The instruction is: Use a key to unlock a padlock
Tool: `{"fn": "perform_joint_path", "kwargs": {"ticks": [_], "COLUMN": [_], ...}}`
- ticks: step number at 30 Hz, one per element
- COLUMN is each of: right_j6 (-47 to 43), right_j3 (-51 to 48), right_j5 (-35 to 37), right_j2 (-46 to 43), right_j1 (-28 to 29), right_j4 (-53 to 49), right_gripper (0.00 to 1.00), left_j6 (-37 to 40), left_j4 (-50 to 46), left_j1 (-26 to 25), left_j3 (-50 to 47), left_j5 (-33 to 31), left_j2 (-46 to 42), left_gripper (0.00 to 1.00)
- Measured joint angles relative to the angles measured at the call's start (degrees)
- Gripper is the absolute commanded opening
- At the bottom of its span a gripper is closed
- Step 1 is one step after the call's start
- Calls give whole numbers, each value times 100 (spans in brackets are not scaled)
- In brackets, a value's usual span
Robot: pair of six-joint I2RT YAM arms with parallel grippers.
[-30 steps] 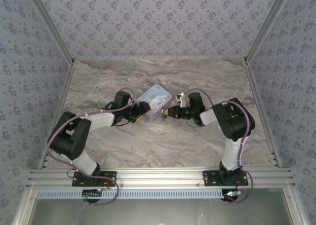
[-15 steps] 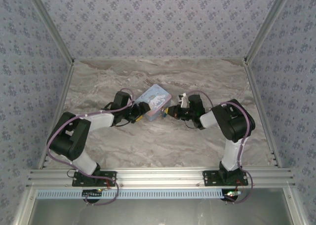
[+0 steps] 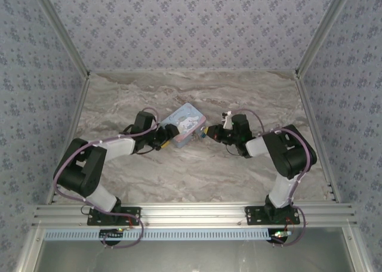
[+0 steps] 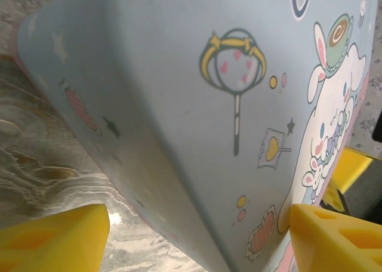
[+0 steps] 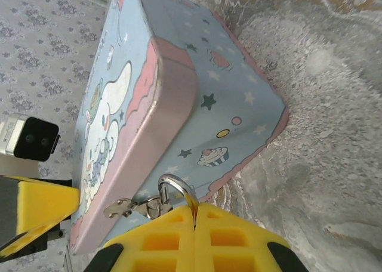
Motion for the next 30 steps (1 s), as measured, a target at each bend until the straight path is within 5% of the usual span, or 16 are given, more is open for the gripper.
{"fn": "perform_joint_path", "kwargs": {"ticks": [7, 17, 30], "right_j6": [-562, -1589, -2048], "right_j3": [-39, 273, 1250], "right_j5": [68, 431, 1303], "right_j2": [-1003, -2551, -2852], "right_j1": [-33, -7, 669], "right_j4": [-1281, -4463, -7508], "right_gripper": [0, 1, 1], "left_j6": [262, 914, 2142], "left_j4": [-306, -1008, -1797], "left_j1": [197, 409, 560], "left_j3": [162, 658, 1248], "left_j5": [-4, -319, -1517], "left_j2": [-4, -9, -1305], "left_gripper": [79, 99, 100]}}
